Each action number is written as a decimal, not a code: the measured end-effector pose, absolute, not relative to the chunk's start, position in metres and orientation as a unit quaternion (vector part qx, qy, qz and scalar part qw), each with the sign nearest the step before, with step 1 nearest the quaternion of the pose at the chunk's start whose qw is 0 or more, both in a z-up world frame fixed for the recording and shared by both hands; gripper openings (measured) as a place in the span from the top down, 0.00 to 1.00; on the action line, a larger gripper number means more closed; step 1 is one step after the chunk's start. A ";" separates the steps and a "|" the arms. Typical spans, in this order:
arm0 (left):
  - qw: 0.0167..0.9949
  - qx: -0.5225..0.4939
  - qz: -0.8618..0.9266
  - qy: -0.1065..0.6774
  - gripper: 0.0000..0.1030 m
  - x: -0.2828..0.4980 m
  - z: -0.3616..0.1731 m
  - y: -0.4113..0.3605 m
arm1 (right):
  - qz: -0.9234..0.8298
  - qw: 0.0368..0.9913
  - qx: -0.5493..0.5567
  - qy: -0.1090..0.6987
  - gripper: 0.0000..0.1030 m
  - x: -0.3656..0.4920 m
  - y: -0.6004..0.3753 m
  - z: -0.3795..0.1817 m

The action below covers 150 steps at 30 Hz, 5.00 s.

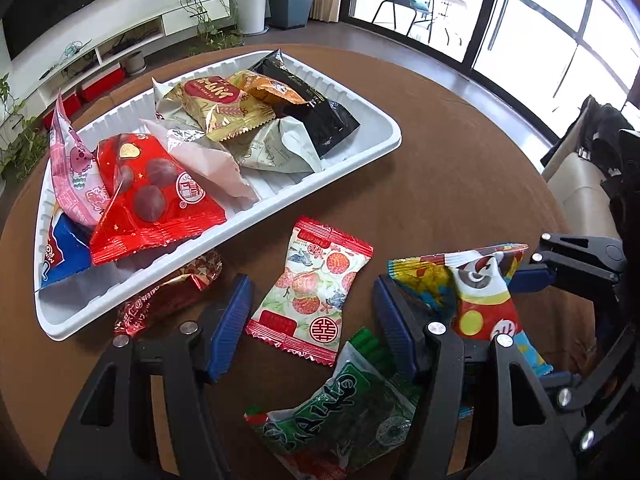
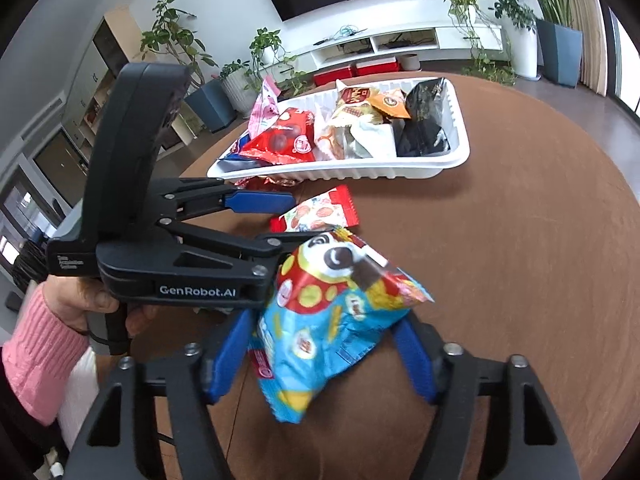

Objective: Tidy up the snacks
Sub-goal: 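Move the left tool to the red-white candy packet while the right tool grasps the blue panda bag, then grasp the red-white candy packet with the left tool while the right tool holds the panda bag, then carry the candy packet into the tray with the left tool while the right tool carries the panda bag there, then open both tools over the tray and move them back toward the remaining loose candies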

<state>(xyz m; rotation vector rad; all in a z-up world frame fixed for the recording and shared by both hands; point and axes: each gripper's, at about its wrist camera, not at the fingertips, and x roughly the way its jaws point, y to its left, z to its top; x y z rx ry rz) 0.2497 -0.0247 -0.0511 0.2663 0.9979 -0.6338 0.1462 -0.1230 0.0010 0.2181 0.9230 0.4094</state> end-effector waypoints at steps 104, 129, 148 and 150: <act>0.900 -0.057 -0.181 0.391 0.54 0.268 0.091 0.081 | 0.232 0.886 0.176 0.361 0.25 0.334 -0.143 0.064; 0.912 -0.109 -0.135 0.371 0.47 0.123 0.071 0.171 | 0.345 0.839 0.020 0.420 0.15 0.237 -0.043 0.009; 0.909 -0.165 -0.112 0.366 0.43 0.110 0.070 0.215 | 0.430 0.789 -0.008 0.438 0.14 0.238 -0.004 -0.001; 0.908 -0.166 -0.114 0.368 0.43 0.109 0.070 0.215 | 0.416 0.799 -0.008 0.434 0.11 0.241 -0.009 -0.001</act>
